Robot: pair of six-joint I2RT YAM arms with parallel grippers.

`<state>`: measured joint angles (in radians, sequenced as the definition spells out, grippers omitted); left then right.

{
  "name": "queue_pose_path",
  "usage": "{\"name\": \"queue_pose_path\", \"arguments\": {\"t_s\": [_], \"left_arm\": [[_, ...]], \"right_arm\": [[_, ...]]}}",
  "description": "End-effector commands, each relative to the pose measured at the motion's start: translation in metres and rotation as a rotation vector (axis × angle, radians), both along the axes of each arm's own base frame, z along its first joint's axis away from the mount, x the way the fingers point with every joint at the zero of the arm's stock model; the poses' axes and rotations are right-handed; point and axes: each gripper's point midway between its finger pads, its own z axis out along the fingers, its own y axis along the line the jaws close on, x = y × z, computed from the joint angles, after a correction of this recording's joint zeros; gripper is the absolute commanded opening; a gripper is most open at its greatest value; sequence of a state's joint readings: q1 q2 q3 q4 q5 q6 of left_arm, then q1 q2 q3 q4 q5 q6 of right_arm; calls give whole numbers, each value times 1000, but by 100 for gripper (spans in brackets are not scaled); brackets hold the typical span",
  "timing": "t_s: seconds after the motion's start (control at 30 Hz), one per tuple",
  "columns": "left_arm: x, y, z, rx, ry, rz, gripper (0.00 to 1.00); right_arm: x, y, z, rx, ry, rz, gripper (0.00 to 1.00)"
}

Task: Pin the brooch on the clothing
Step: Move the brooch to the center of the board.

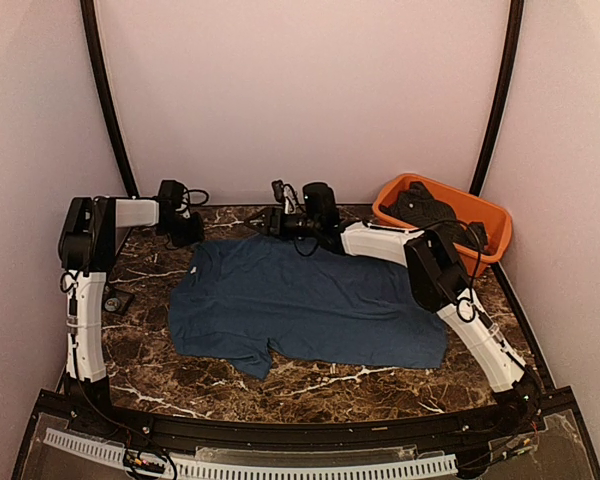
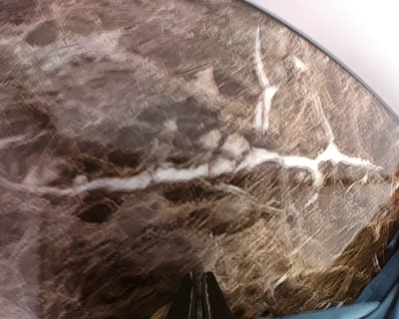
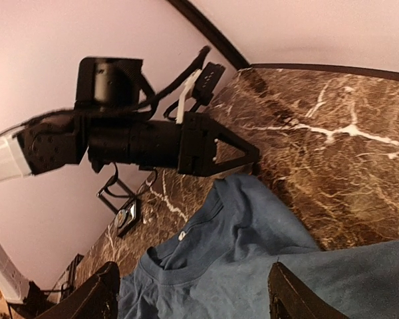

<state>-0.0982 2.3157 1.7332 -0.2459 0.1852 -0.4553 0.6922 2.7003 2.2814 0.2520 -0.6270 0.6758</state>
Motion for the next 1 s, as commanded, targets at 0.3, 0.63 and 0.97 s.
{"name": "queue_pose_path", "arguments": {"t_s": [0.3,0.63,0.97], "left_arm": [[-40,-19,-67,-5,227,-20,8],[-55,-12,-41,50,243,-55,45],[-80,9,-41,156,319,-38,50]], "right_arm": [[50,-32,-43,-39,180,-182,72],[1,-36,-30,-113,177,-79,72],[-28,-38,-12,-140,144,-24,72]]}}
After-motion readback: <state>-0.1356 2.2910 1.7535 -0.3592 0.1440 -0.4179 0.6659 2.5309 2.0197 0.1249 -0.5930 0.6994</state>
